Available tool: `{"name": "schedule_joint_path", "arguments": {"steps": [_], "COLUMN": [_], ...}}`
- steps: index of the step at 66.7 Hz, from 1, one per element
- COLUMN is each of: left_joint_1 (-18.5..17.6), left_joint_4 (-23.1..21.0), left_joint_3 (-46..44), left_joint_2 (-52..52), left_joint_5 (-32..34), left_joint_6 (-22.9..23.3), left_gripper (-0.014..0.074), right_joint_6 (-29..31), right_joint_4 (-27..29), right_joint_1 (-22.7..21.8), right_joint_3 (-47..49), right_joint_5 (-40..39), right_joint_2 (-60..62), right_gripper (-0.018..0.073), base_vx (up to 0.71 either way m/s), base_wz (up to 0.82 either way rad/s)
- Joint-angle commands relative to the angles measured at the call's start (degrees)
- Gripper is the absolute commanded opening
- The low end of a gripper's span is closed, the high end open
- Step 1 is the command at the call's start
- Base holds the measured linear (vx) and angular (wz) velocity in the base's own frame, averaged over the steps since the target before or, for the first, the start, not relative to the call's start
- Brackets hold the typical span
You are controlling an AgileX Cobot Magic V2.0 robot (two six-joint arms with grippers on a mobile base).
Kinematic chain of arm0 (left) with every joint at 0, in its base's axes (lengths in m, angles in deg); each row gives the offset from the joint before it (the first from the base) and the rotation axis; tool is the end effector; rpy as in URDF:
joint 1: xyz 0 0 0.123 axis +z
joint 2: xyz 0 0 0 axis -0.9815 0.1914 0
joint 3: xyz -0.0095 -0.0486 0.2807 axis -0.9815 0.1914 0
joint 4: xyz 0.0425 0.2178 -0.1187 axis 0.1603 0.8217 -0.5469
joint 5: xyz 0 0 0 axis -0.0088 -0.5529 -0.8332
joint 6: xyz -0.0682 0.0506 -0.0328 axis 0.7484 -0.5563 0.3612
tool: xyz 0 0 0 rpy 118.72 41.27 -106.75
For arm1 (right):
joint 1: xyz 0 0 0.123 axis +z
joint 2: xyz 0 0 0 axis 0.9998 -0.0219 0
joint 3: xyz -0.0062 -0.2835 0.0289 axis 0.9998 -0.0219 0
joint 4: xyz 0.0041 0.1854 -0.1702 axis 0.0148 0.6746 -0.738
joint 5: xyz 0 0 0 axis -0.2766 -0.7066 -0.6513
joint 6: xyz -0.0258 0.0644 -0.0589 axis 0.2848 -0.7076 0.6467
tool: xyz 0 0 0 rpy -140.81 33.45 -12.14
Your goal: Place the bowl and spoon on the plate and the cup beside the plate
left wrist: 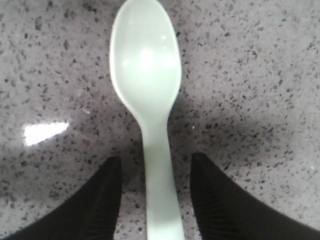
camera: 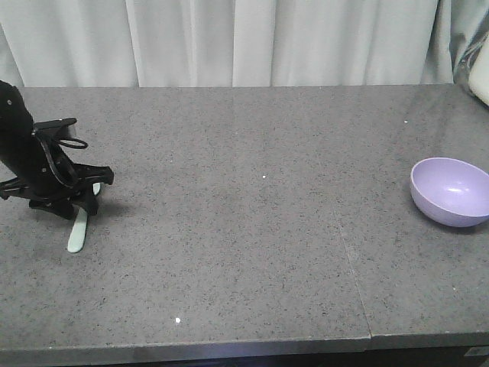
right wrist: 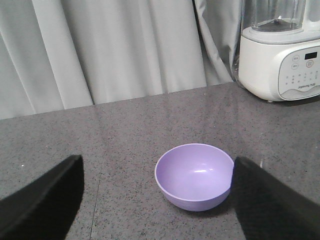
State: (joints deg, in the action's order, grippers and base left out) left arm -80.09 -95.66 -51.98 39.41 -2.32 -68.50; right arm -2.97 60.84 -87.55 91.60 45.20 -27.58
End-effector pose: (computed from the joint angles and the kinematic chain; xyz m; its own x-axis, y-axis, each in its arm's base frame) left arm 0.3973 -0.0231 0.2153 -0.9806 -0.1327 -0.1442 -0.1041 0.9761 -0.1907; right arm 0.0855 -0.0083 0.3563 -0.1634 0.0891 -0.9825 0.1036 0.9920 0.0728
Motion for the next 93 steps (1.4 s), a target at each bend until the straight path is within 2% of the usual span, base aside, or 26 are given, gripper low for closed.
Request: {"name": "schedule_joint_path", "arguments": {"steps": [1, 18, 40, 48, 61, 79, 93], "left_joint_1": [-0.3, -2.0, -3.5, -3.5, -3.5, -3.5, -3.5], "left_joint_4": [1.4, 6.4, 6.5, 7.6, 8.0, 8.0, 6.1], "left_joint_3": [-0.7, -0.7, -0.7, -0.7, -0.7, -0.7, -0.7], "left_joint_2": [-0.1, 2.6, 4.7, 4.9, 4.8, 0.3, -10.3], "left_joint_5": [-1.9, -4.8, -5.9, -7.3, -9.1, -6.6, -1.6], "left_joint_6": [0.1, 0.1, 0.3, 0.2, -2.4, -3.2, -4.5], "left_gripper": [0.0329, 0.0329, 0.032, 0.0256, -0.0003, -0.0007, -0.0007], "right_joint_6": [0.6, 0.6, 0.6, 0.6, 0.6, 0.6, 0.6], "right_joint_4": [-0.6, -0.6, -0.6, -0.6, -0.6, -0.6, -2.9], "right_joint_1": [-0.1, -0.1, -0.1, -0.1, -0.1, -0.1, -0.1], "right_joint_3": [1.8, 1.8, 1.8, 1.8, 1.8, 2.2, 12.0], "right_joint_5": [-3.9, -4.0, -4.0, -3.8, -3.8, -2.2, 4.0], "right_joint_2": [-0.7, -0.7, -0.7, -0.7, -0.7, -1.3, -8.3], "right_gripper": [0.0588, 0.0588, 0.0585, 0.0584, 0.0584, 0.0584, 0.0584], "base_vx": [0.0, 0.0, 0.0, 0.0, 0.0, 0.0, 0.0], "base_wz": [0.0, 0.0, 0.0, 0.0, 0.0, 0.0, 0.0]}}
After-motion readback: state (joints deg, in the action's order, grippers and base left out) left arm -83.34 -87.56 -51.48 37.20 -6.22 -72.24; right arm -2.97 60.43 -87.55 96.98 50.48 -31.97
